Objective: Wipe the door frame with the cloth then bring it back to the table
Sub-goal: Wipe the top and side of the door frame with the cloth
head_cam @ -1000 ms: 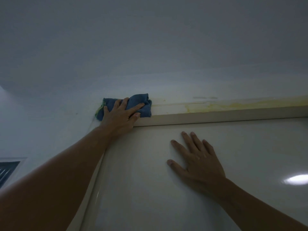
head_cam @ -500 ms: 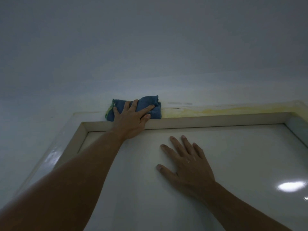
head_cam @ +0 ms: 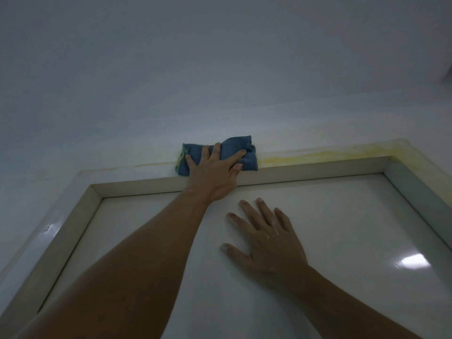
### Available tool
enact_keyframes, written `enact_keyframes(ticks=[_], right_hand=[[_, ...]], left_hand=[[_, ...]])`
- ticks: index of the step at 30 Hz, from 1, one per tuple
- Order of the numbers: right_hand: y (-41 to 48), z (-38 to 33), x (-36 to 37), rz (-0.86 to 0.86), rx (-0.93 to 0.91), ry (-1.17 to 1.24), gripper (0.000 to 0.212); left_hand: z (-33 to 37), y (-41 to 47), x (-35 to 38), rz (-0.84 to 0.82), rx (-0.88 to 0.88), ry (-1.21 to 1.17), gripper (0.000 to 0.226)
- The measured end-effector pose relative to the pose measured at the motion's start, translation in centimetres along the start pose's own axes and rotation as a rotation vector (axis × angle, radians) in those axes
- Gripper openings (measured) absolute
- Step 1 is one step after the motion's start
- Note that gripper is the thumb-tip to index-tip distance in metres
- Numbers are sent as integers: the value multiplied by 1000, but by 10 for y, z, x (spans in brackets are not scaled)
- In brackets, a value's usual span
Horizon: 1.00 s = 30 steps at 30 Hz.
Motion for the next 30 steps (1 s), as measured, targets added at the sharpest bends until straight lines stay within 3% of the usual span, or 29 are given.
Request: enact_keyframes(ticks=[8,19,30], right_hand=[[-1,0,0,9,19,9,72],[-11,6,-4,37,35,5,74],[-11,12,-3,41,10,0,74]], left_hand=[[5,2,-5,-42,60,21,46],[-108,-32,-8,-82,-61,37,47],[-72,-25,1,23,-52,19,45]])
Point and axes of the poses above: each hand's wrist, its own y-axis towards the middle knuckle, its own x-axis out of the palm, z = x × y, the point moved 4 cm from there along y, towards the middle knuckle, and after that the axes turned 14 degrees about -z, right-handed, at the moved point
